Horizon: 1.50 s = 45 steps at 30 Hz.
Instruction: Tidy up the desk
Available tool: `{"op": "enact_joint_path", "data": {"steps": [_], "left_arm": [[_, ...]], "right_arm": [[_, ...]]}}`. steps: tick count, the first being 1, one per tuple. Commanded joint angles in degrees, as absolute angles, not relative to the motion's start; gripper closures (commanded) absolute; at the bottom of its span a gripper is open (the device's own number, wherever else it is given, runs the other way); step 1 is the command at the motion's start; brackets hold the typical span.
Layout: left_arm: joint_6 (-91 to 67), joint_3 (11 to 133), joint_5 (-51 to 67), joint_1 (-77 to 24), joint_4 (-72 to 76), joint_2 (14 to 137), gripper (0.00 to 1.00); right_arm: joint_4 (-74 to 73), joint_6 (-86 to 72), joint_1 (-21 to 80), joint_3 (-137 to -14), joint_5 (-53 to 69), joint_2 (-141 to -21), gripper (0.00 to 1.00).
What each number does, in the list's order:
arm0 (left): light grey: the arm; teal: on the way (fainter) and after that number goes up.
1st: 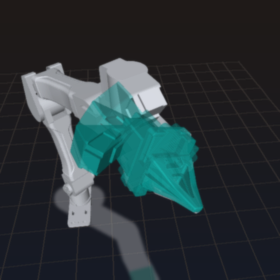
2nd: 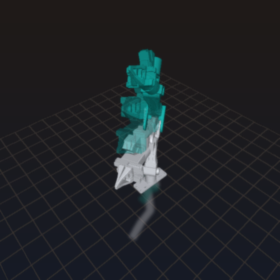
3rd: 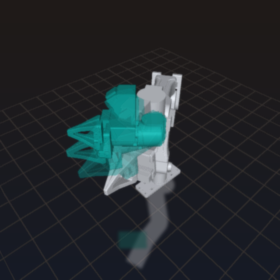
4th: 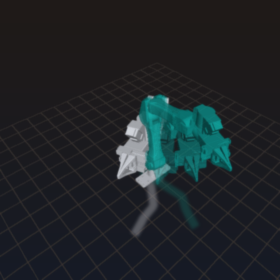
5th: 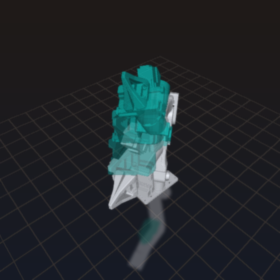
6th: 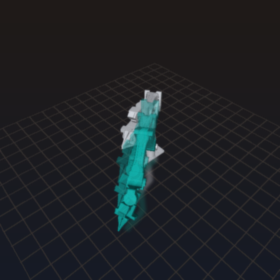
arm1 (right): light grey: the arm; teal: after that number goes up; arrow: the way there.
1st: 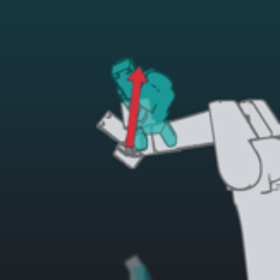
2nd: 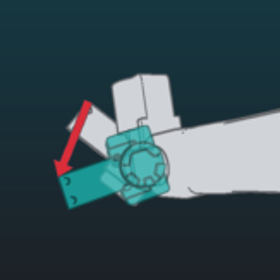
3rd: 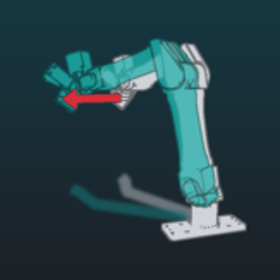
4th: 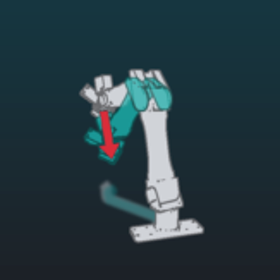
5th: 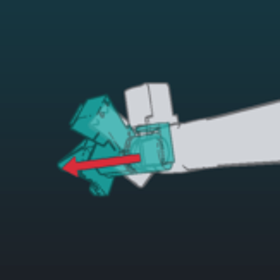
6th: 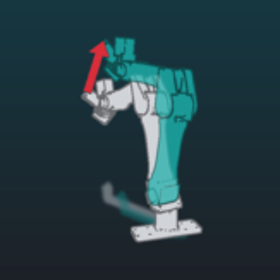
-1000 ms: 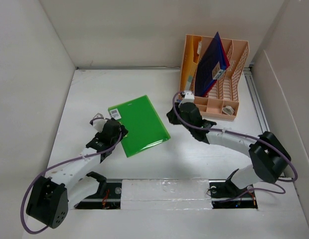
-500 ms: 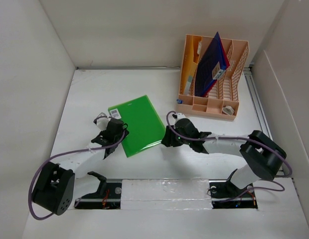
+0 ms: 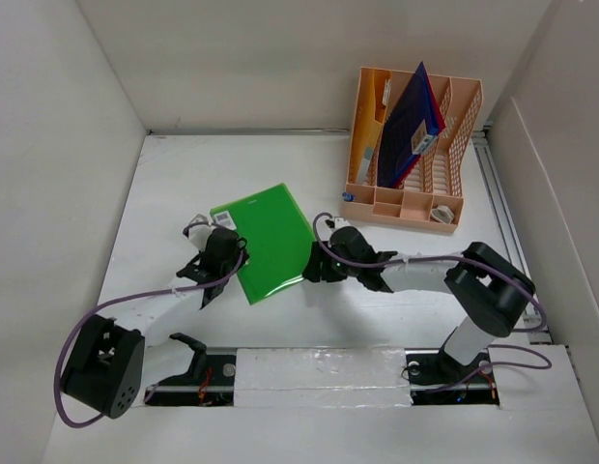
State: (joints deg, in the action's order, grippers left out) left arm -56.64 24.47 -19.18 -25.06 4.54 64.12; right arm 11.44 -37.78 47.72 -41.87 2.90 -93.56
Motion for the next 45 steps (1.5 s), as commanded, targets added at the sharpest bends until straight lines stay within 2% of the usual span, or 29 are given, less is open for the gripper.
{"op": "enact_joint_path", "data": {"steps": [1,8,11,14,15,16,17,18,19,23,28,35,39,41,45], "left_arm": [[-56.78,26.27,-18.19,-25.22,7.82,63.28,0.74],[-57.13,31.64,-23.54,-25.22,15.1,61.79,0.61],[-58.36,35.23,-28.2,-25.22,18.1,65.11,0.54],[-56.7,42.96,-28.49,-23.04,16.97,74.93,0.56],[-55.73,44.98,-25.87,-20.77,16.7,77.06,0.61],[-53.29,48.57,-24.45,-19.35,16.35,79.17,0.9],[-52.04,49.91,-22.52,-17.68,16.26,80.93,1.0],[-51.42,51.23,-20.67,-15.93,16.0,84.51,1.0],[-50.98,53.15,-16.39,-12.34,16.17,86.38,1.0],[-49.66,56.42,-9.06,-5.98,16.17,95.25,1.0],[-49.04,59.23,-10.37,-4.22,12.14,100.45,1.0],[-52.12,53.36,-2.03,0.79,17.05,103.45,1.0],[-53.08,47.48,-4.03,-0.96,16.35,98.8,1.0],[-52.38,41.33,-2.73,-1.85,20.56,93.46,1.0],[-53.0,37.27,-4.66,-5.53,15.74,86.24,1.0]], "right_arm": [[13.71,-39.64,45.54,-43.94,-2.46,-95.36,0.37],[16.0,-39.73,40.35,-46.23,-4.13,-95.28,0.36],[16.52,-39.38,40.34,-44.4,-1.15,-93.08,0.36],[17.05,-38.67,40.34,-42.54,1.39,-91.15,0.39],[17.14,-38.5,40.34,-41.67,2.1,-90.62,0.53],[17.23,-38.5,40.34,-41.23,3.68,-90.44,0.63],[18.1,-38.41,40.34,-40.79,4.65,-90.0,0.75],[18.28,-38.58,40.86,-40.09,5.53,-90.0,0.93],[18.37,-38.67,41.57,-39.9,6.67,-90.0,0.99],[17.06,-37.88,44.29,-40.34,8.52,-90.61,1.0],[13.89,-36.56,46.85,-41.13,6.95,-91.93,1.0],[13.01,-36.47,46.85,-41.04,7.03,-93.95,1.0],[11.34,-36.3,46.85,-44.28,5.19,-96.5,1.0],[10.64,-36.3,46.85,-46.05,5.89,-99.48,1.0],[9.06,-36.47,46.05,-51.05,6.77,-103.88,0.96]]}}
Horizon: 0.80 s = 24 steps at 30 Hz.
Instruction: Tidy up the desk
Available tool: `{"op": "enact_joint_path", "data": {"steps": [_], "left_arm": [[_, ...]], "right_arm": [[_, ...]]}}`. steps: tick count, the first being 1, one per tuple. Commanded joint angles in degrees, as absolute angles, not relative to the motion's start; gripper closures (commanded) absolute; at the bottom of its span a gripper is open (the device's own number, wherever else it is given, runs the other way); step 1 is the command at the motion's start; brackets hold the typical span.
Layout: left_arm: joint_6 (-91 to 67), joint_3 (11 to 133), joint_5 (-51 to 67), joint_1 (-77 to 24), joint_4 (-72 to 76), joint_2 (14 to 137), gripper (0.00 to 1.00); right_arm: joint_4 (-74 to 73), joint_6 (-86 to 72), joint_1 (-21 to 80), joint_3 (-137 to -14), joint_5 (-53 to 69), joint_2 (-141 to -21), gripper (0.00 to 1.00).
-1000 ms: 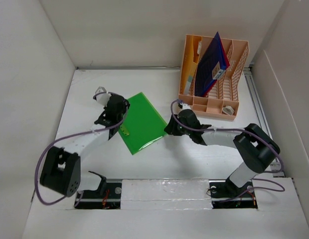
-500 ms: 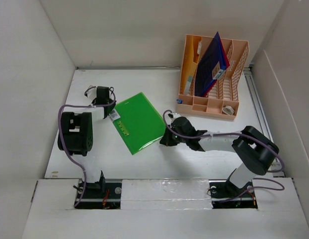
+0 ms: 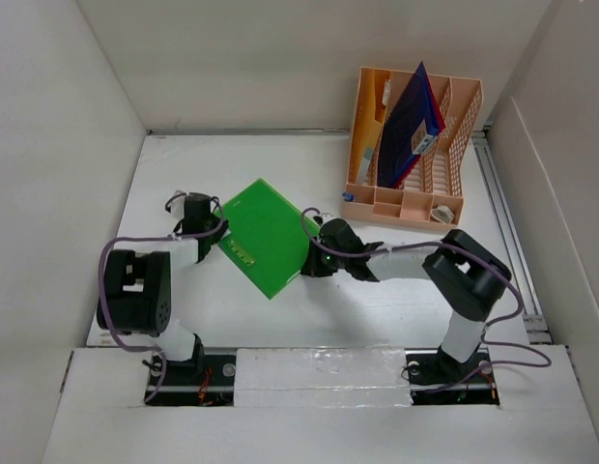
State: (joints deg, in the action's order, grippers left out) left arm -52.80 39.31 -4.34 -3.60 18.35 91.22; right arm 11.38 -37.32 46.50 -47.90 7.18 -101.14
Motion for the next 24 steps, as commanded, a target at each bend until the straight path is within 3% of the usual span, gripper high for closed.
{"op": "enact_joint_path", "data": {"steps": [1,5,12,18,21,24], "left_arm": [[-53.17,35.09,-4.57,-6.15,14.17,84.83,1.0],[-53.0,27.96,-1.85,-6.77,13.97,74.39,1.0],[-52.91,23.64,2.9,-6.06,13.27,66.54,1.0],[-56.42,27.59,2.2,-6.59,19.33,61.79,1.0],[-59.76,27.33,2.11,-6.59,23.37,58.46,1.0],[-61.0,29.79,1.41,-6.59,23.3,53.71,0.99]], "right_arm": [[8.62,-36.56,45.36,-53.33,7.64,-104.67,0.95],[7.3,-37.0,42.9,-60.44,9.31,-110.28,0.88],[5.45,-37.53,41.04,-74.52,7.3,-115.14,0.75],[4.3,-33.84,47.27,-69.71,-1.82,-108.55,0.58],[5.19,-32.79,49.92,-71.79,-0.98,-110.9,0.55],[2.03,-30.94,50.63,-83.03,4.56,-119.33,0.59]]}}
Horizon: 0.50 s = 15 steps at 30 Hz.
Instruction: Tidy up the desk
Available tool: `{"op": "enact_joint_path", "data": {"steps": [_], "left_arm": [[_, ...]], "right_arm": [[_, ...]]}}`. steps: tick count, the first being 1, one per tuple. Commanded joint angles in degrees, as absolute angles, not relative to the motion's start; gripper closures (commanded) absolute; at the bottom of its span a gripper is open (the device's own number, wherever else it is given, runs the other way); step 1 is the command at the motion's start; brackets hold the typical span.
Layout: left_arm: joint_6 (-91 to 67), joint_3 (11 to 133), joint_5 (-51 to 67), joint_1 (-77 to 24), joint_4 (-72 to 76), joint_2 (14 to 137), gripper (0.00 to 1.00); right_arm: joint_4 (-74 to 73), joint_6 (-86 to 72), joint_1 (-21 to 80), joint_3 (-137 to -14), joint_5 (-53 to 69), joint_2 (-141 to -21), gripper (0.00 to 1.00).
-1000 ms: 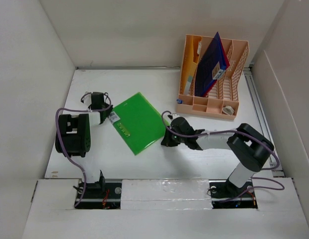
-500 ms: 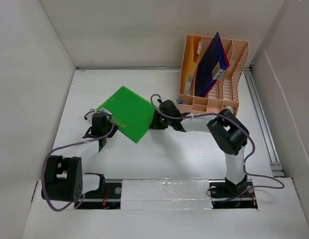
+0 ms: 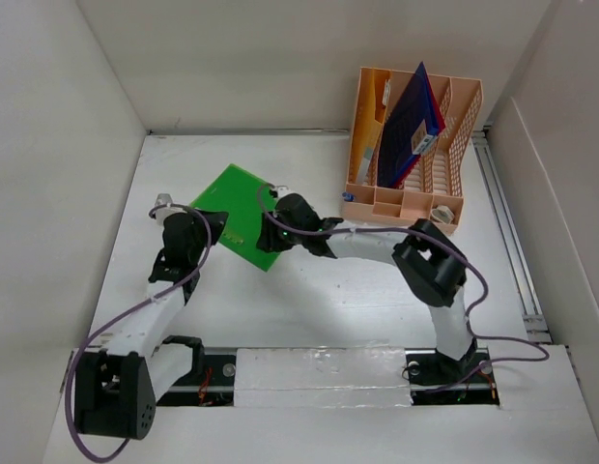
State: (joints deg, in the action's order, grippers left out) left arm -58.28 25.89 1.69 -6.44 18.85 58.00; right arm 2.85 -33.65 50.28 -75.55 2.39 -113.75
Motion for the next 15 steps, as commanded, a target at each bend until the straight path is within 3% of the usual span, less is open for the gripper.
{"op": "enact_joint_path", "data": {"steps": [1,12,15], "left_arm": [[-60.91,31.62,0.97,-6.59,20.94,52.22,0.99],[-54.67,39.64,-6.76,-6.59,11.69,34.19,0.96],[-53.88,39.64,-7.47,-6.59,11.43,34.89,0.95]], "right_arm": [[0.19,-30.5,50.63,-86.54,6.22,-121.53,0.6],[-19.5,-34.18,50.63,-142.34,8.16,-154.32,0.59],[-19.6,-34.28,51.68,-138.34,9.93,-153.63,0.59]]}}
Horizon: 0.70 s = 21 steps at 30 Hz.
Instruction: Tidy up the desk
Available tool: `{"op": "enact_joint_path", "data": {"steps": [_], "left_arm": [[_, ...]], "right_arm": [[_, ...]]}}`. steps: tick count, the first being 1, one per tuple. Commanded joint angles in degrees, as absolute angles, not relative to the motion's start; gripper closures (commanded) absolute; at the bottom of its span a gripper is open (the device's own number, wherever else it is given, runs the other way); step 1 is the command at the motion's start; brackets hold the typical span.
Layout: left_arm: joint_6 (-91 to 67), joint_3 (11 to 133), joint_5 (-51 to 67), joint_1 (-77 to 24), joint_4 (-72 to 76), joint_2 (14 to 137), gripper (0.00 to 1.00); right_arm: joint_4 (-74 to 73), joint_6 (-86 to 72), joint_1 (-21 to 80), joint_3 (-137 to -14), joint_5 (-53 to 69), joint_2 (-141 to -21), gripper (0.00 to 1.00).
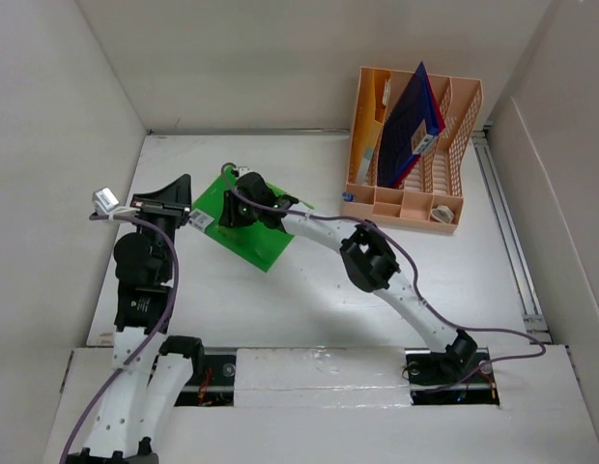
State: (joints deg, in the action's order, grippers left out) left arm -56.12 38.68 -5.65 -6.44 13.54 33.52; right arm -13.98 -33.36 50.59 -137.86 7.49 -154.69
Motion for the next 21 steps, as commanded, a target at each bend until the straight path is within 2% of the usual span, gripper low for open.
{"op": "enact_joint_path", "data": {"steps": [1,6,9,10,11,14,18,21], "left_arm": [[-53.96,39.46,-7.38,-6.59,11.6,35.41,0.95],[-55.72,37.8,-3.88,-5.9,14.23,40.34,0.95],[-57.12,35.08,-1.41,-4.75,16.77,43.32,0.95],[-57.13,35.07,-1.41,-4.75,16.79,44.03,0.95],[-57.22,34.72,-1.32,-4.75,16.87,44.9,0.95],[-56.87,33.4,-1.4,-4.75,16.17,47.54,0.95],[-56.6,30.68,-2.37,-4.75,15.65,50.27,0.95],[-56.16,28.66,-4.99,-5.62,15.3,52.47,0.95]], "right_arm": [[-16.47,-34.19,52.55,-130.51,9.24,-149.37,0.59],[-14.59,-32.61,53.09,-110.25,14.23,-140.11,0.59],[-9.17,-33.04,53.09,-90.43,14.76,-132.22,0.6],[-7.66,-33.31,53.09,-90.35,15.37,-132.19,0.6],[-6.08,-33.4,53.09,-83.13,15.64,-130.36,0.6],[-2.56,-33.14,52.56,-70.02,11.09,-122.98,0.61],[2.02,-33.31,48.79,-57.43,9.67,-115.68,0.61],[2.73,-32.78,47.46,-52.49,8.62,-110.58,0.61]]}}
